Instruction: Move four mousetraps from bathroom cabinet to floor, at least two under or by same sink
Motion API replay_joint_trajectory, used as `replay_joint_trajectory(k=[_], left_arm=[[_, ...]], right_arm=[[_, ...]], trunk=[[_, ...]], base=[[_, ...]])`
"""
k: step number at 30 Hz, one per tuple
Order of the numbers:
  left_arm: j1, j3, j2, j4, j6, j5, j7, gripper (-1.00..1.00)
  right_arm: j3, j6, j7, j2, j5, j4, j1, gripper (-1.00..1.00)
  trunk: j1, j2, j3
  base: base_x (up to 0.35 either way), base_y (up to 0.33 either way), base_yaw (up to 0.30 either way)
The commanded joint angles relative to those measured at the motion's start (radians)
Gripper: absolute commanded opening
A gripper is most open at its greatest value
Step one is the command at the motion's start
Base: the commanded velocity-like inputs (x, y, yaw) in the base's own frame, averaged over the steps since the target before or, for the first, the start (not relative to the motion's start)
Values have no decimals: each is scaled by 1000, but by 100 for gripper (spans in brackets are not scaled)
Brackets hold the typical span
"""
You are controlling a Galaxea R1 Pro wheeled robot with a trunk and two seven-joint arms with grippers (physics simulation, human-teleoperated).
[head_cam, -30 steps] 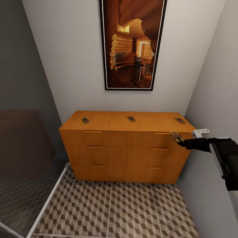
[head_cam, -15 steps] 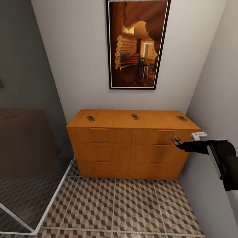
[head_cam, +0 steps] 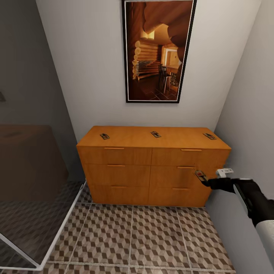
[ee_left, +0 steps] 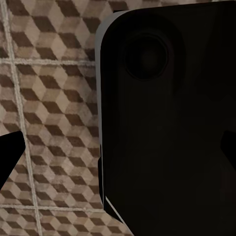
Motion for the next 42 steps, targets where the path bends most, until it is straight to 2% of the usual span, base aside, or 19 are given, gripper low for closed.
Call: replay_joint_trajectory(k=[1, 8, 10, 16, 19, 21, 23, 25, 29, 32, 34, 39, 42], left_arm=[[-1, -1, 0, 2, -5, 0, -1, 100], [-1, -1, 0, 2, -5, 0, -1, 100], [-1, -1, 0, 2, -5, 0, -1, 100], [-1, -1, 1, 2, -5, 0, -1, 100], [-1, -1, 1, 2, -5, 0, -1, 100], [-1, -1, 1, 2, -5, 0, -1, 100], [-1, -1, 1, 2, -5, 0, -1, 100], [-1, -1, 0, 2, -5, 0, -1, 100], [-1, -1, 1, 2, -5, 0, -1, 100], [-1, -1, 1, 2, -5, 0, -1, 100], [-1, -1, 1, 2, -5, 0, -1, 100], [-1, -1, 1, 2, -5, 0, -1, 100], [-1, -1, 1, 2, -5, 0, -1, 100]], right_arm=[[-3, -16, 9, 2, 4, 20, -1, -100], [-3, -236, 9, 10, 5, 242, -1, -100], [-3, -279, 9, 10, 5, 292, -1, -100], [-2, -524, 9, 16, 10, 548, -1, -100], [-2, -684, 9, 22, 37, 709, -1, -100], [-2, -749, 8, 24, 55, 766, -1, -100], [-2, -862, 8, 37, 91, 828, 2, -100], [-3, -900, 8, 45, 102, 842, 11, -100], [-3, -964, 7, 76, 117, 862, 75, -100], [-3, -1025, -7, 117, 122, 867, 137, -100], [-3, -1058, -23, 134, 122, 868, 166, -100], [-3, -1215, -131, 203, 123, 869, 287, -100], [-3, -1296, -191, 229, 124, 869, 336, -100]], trunk=[[0, 0, -1], [0, 0, -1], [0, 0, -1], [0, 0, -1], [0, 0, -1], [0, 0, -1], [0, 0, -1], [0, 0, -1], [0, 0, -1], [0, 0, -1], [0, 0, -1], [0, 0, -1], [0, 0, -1]], base=[[0, 0, 0], [0, 0, 0], [0, 0, 0], [0, 0, 0], [0, 0, 0], [0, 0, 0], [0, 0, 0], [0, 0, 0], [0, 0, 0], [0, 0, 0], [0, 0, 0], [0, 0, 0], [0, 0, 0]])
